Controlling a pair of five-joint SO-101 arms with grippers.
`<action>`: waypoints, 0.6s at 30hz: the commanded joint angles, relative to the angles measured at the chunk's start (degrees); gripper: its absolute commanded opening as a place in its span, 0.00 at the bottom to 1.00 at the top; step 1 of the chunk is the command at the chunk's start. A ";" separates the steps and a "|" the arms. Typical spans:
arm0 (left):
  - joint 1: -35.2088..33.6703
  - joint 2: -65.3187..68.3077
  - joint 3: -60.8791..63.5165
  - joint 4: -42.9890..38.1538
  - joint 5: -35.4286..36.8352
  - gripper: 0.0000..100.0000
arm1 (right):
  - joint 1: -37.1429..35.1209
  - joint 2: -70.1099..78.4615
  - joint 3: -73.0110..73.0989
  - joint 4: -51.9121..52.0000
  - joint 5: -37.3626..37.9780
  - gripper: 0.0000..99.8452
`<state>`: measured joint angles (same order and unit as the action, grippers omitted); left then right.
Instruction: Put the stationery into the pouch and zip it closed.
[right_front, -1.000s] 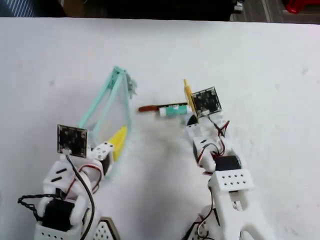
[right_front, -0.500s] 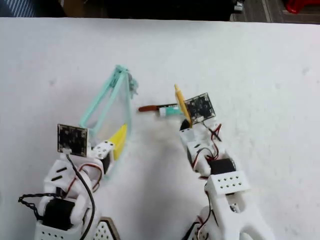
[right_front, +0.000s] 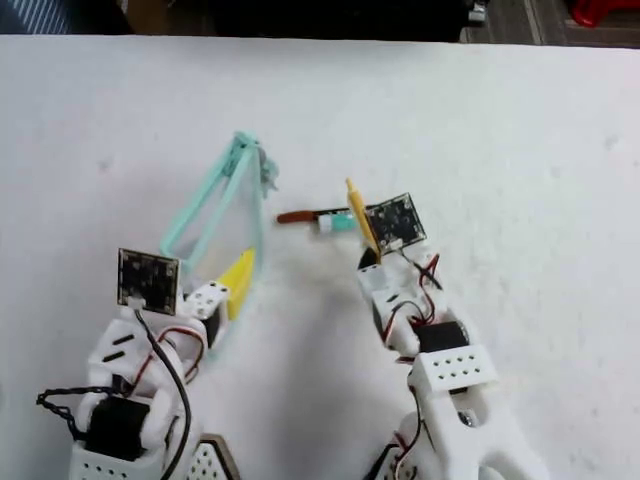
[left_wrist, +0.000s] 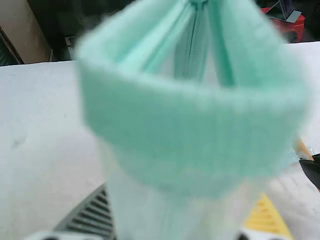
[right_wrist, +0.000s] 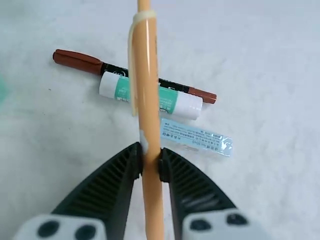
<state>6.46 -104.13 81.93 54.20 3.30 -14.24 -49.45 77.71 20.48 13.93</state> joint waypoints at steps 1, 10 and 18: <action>-0.13 -0.48 -0.44 -1.85 -0.53 0.25 | -0.48 -1.45 -0.35 -0.66 -0.70 0.02; -0.13 -0.48 -0.35 -1.76 -0.53 0.25 | 1.19 -1.45 -0.35 -0.66 -0.62 0.02; 0.31 -0.48 -0.26 0.18 -0.18 0.26 | 5.76 -5.85 -13.27 4.18 -8.88 0.02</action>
<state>6.46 -104.13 81.93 54.20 3.30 -9.41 -51.74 72.53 21.10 9.01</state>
